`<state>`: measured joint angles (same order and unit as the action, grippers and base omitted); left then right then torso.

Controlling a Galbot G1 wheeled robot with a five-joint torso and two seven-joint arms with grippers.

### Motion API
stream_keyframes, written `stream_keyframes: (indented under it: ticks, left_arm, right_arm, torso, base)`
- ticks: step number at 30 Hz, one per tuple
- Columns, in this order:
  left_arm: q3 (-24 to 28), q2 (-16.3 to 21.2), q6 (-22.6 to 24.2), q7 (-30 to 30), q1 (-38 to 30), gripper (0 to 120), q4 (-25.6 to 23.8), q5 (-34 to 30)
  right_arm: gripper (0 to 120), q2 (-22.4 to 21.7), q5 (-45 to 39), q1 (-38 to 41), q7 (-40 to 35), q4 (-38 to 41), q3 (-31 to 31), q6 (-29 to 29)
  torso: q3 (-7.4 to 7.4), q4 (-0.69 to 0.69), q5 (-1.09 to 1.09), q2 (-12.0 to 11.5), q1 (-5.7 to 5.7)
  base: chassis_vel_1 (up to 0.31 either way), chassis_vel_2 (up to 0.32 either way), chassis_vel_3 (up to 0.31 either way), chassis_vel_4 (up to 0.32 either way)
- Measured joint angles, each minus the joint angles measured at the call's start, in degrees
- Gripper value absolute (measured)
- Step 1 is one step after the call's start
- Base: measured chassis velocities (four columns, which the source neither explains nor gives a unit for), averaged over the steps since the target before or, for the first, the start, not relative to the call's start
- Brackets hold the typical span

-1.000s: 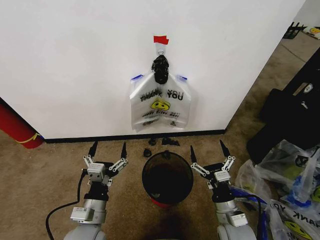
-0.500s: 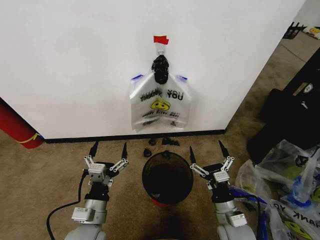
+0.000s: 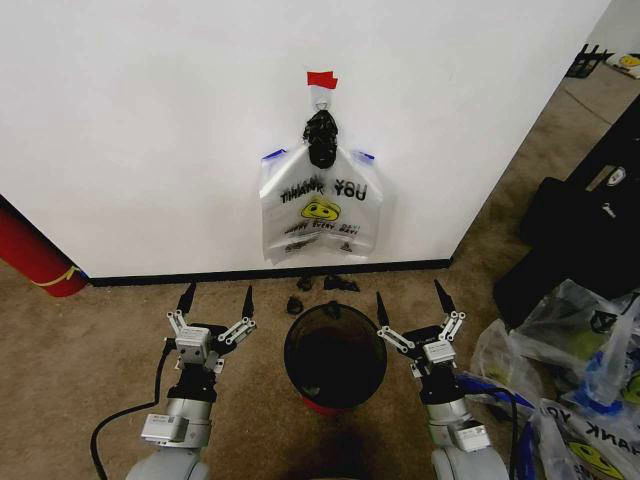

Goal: Pick up the garbage bag from the wall and place it over the trash bin.

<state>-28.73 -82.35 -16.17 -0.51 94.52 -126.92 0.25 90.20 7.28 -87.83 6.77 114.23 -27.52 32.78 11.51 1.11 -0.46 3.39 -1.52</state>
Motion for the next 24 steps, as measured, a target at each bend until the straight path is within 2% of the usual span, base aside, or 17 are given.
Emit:
stream_keyframes:
  ticks: [2,3,7,8,10,14,16,19,24]
  left_arm:
    - [0.4,-0.1,-0.1,0.0,0.0,100,0.0,0.6]
    - [0.4,-0.1,-0.1,0.0,0.0,100,0.0,0.6]
    - [1.4,-0.2,-0.1,0.0,0.0,100,0.6,1.9]
    - [1.4,-0.2,-0.1,0.0,0.0,100,0.6,1.9]
    - [1.5,-0.2,-0.1,0.0,-0.2,100,0.9,2.3]
    - [1.0,0.2,0.2,-0.1,-0.6,100,1.1,2.3]
    - [0.7,0.3,0.2,-0.1,-0.6,100,1.3,2.3]
    - [0.3,0.5,0.2,-0.3,-0.9,100,1.9,2.2]
    - [0.2,0.5,0.2,-0.9,-1.3,100,2.7,2.2]
  right_arm:
    - [100,-1.3,-2.5,2.3,-3.1,0.7,1.8,-4.4]
    - [100,-1.3,-2.5,2.3,-3.1,0.7,1.8,-4.4]
    - [100,-4.4,-8.8,10.5,-6.2,1.6,6.6,-13.7]
    - [100,-4.4,-8.8,10.5,-6.2,1.6,6.6,-13.7]
    - [100,-5.6,-11.2,15.5,-6.2,-0.1,8.3,-14.8]
    - [100,-6.6,-15.4,24.8,-5.7,-6.5,12.7,-14.4]
    - [100,-6.5,-16.8,27.1,-5.6,-9.0,14.0,-13.8]
    - [100,-4.8,-19.8,33.2,-4.9,-16.7,16.2,-12.1]
    - [100,-1.9,-23.5,41.2,-4.8,-24.1,18.0,-11.7]
  torso:
    - [0.00,0.00,0.00,0.0,0.00]
    - [0.00,0.00,0.00,0.0,0.00]
    - [0.00,0.00,-0.01,0.0,0.00]
    - [0.00,0.00,-0.01,0.0,0.00]
    - [0.00,-0.01,-0.01,0.0,0.00]
    - [0.02,-0.01,-0.01,0.0,-0.01]
    - [0.01,0.00,-0.01,0.0,-0.01]
    - [0.02,0.00,0.00,0.0,-0.01]
    - [0.02,-0.01,-0.01,0.0,-0.01]
  base:
    - [0.000,0.000,0.000,0.000]
    - [0.000,0.000,0.000,0.000]
    - [0.000,0.000,0.000,0.000]
    - [0.000,0.000,0.000,0.000]
    - [0.000,0.000,0.000,0.000]
    - [0.000,0.000,0.000,0.000]
    - [0.000,0.000,0.000,0.000]
    - [0.000,0.000,0.000,0.000]
    - [0.000,0.000,0.000,0.000]
